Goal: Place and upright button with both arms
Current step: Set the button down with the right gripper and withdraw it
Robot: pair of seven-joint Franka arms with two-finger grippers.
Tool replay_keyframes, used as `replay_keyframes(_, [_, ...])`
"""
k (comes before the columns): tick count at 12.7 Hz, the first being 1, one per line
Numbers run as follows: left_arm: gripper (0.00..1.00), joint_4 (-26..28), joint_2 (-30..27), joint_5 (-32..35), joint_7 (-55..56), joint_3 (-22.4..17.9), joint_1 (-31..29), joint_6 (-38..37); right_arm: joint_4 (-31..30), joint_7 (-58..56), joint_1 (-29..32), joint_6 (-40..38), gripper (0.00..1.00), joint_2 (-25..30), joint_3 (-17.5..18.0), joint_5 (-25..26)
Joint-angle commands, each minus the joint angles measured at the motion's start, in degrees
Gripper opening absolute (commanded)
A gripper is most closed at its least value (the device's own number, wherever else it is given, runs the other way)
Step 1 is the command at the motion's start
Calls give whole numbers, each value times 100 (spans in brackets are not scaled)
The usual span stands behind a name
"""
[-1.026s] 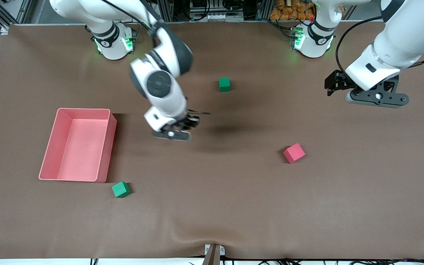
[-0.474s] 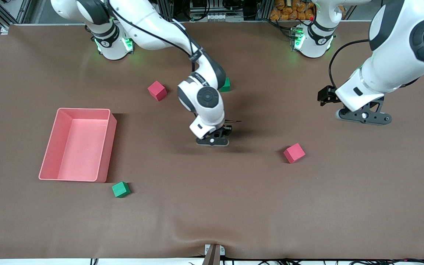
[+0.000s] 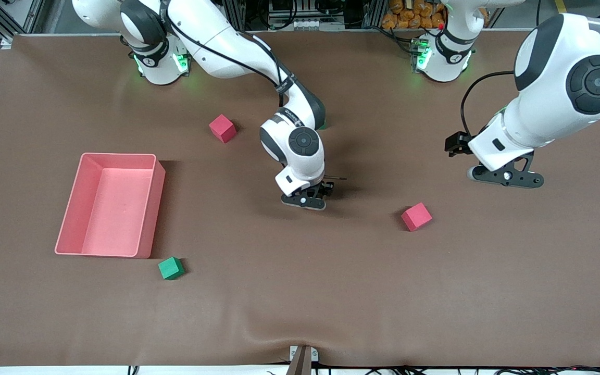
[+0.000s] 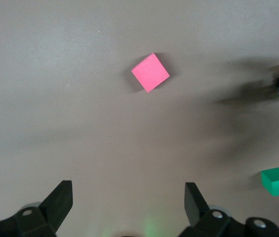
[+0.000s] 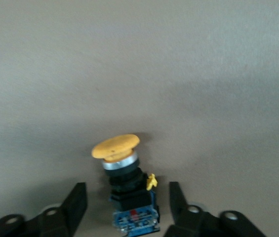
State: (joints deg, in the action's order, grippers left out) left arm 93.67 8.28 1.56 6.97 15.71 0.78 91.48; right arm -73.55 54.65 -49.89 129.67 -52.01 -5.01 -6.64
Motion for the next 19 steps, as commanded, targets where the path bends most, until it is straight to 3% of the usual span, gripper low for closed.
replay_keyframes(1, [100,-33,25,-6,76,28,-8,1,121,-85,67,-335,100,313,-61,75])
replay_keyframes(5, [100,-138,437,-102,85,46,53,228,-1,-1384,812,-1731,100,1322,-62,58])
replay_keyframes(8, [100,-340,876,-830,94,63,185,326,-1359,-2620,1620,-1848,100,2647,-70,66])
replay_keyframes(10, [100,-429,1122,-982,102,63,509,326,-2283,-4158,2409,-1866,100,3562,-79,75])
replay_keyframes(12, [100,-612,1429,-973,346,63,834,405,-2751,-5240,3314,-1883,100,4214,-70,67])
replay_keyframes(16, [100,-1342,2352,-938,1620,28,1651,650,-2683,-6203,4660,-2690,100,4638,-70,67])
replay_keyframes(19, [100,-1404,2888,-938,2000,11,2039,1457,-2455,-6256,5085,-2947,100,4744,-79,75])
